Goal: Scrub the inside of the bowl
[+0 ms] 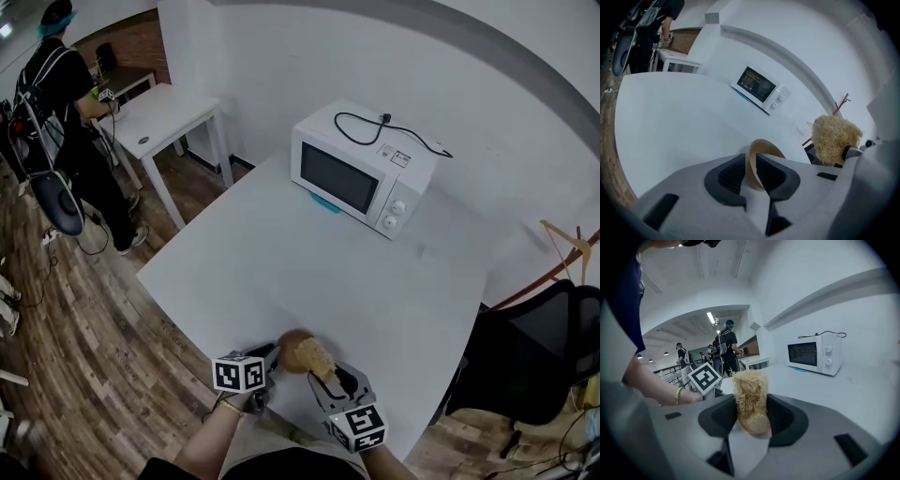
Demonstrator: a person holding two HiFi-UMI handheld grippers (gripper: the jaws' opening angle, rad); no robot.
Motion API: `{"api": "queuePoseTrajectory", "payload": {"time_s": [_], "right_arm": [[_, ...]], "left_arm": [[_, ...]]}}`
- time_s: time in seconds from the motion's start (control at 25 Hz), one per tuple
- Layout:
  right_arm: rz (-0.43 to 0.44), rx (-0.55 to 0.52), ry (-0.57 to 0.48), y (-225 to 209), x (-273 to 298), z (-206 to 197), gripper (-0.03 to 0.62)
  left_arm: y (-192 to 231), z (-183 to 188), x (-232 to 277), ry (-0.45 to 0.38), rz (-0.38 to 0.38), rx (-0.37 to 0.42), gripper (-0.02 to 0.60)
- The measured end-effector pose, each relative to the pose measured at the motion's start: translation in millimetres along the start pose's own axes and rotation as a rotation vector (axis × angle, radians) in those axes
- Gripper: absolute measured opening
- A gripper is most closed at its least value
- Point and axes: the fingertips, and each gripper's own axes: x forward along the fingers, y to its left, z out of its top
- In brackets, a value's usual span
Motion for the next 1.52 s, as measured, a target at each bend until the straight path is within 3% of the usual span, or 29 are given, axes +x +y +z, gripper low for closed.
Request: {"api": "queuePoseTrajectory", "payload": {"time_s": [0.12,0.28,0.64,1.0,1.52], "right_arm": [[0.001,0.006,0.019,-4,3,-7,0.179],[0.002,0.001,0.042,-9,8,-15,0.179],[0.001,-0.012,0.134,-11,23,-35,0.179],[-0.027,-0.038,0.222,-6,34,-48,0.179],[0.014,-0.047,0.225,8,33,-41,0.179]], "left_arm": [[4,-3,7,0.022,-0.004,-0.030,0.081],[2,1,9,0.029,-0.006,-0.041,0.037],[-13,15,-6,-0.017,0.020,0.065,0.029],[-44,28,-34,-0.084,-0.002,0.157,0.029],[-71,27,-46,-0.089,-0.053,0.222,0.031]]}}
